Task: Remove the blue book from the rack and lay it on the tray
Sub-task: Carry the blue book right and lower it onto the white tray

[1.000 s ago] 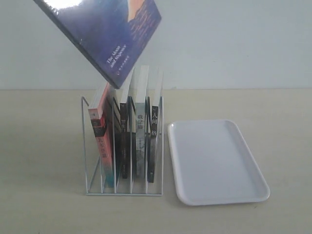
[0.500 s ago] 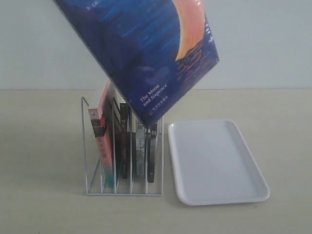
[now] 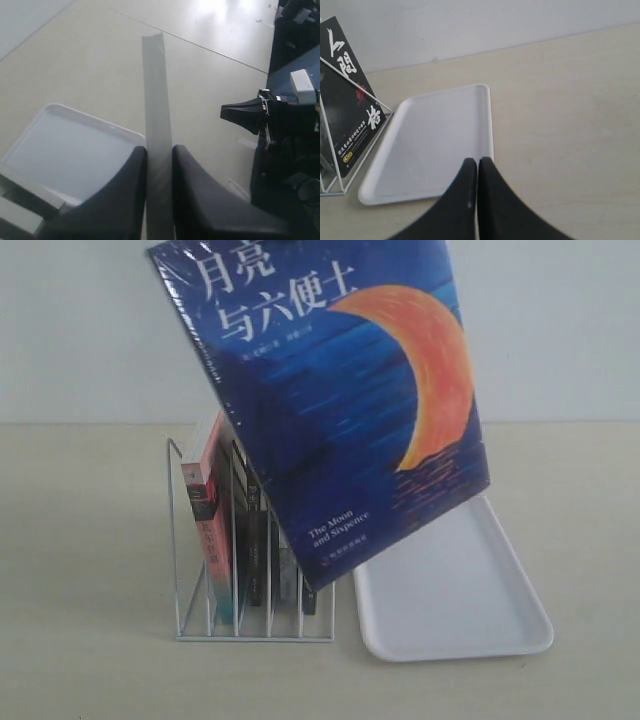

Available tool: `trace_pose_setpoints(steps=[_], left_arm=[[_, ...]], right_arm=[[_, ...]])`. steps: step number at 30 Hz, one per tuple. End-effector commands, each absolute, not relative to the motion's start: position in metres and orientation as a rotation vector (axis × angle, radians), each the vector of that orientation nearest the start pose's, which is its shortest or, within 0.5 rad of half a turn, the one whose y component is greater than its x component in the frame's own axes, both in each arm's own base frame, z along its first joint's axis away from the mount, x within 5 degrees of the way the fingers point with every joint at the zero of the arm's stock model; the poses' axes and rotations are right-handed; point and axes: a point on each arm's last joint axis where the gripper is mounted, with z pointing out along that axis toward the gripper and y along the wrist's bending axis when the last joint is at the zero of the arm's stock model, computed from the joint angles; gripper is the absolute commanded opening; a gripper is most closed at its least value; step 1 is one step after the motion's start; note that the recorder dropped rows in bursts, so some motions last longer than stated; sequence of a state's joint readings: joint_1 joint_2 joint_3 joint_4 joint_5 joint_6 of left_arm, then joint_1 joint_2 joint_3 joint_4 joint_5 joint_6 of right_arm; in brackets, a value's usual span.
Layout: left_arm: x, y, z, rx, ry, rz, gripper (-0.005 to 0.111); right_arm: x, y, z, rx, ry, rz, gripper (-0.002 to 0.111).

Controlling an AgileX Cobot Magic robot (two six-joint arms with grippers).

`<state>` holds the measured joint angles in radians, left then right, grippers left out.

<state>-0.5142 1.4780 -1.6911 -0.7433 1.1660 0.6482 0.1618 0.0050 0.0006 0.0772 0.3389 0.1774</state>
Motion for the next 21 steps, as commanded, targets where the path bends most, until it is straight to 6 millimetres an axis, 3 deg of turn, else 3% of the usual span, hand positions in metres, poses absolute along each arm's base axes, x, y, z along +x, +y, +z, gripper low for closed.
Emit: trace_pose_setpoints(steps=[1,7,12,21], left_arm=[[0.229,-0.221,0.459,1.285,1.85,-0.928,0.004],[0.238,-0.254,0.44,1.409,1.874,-0.922,0.004],[0.262,-0.289,0.407,1.516,1.893,-0.929,0.004],[0.292,-0.326,0.363,1.614,1.908,-0.881,0.004]], right_arm=[[0.053,0.011,0.183,0.06,1.822,0.307,0.0],[0.053,0.011,0.183,0.06,1.822,0.307,0.0],[0.053,0.011,0.183,0.06,1.822,0.307,0.0],[0.053,0.011,0.183,0.06,1.822,0.307,0.0]])
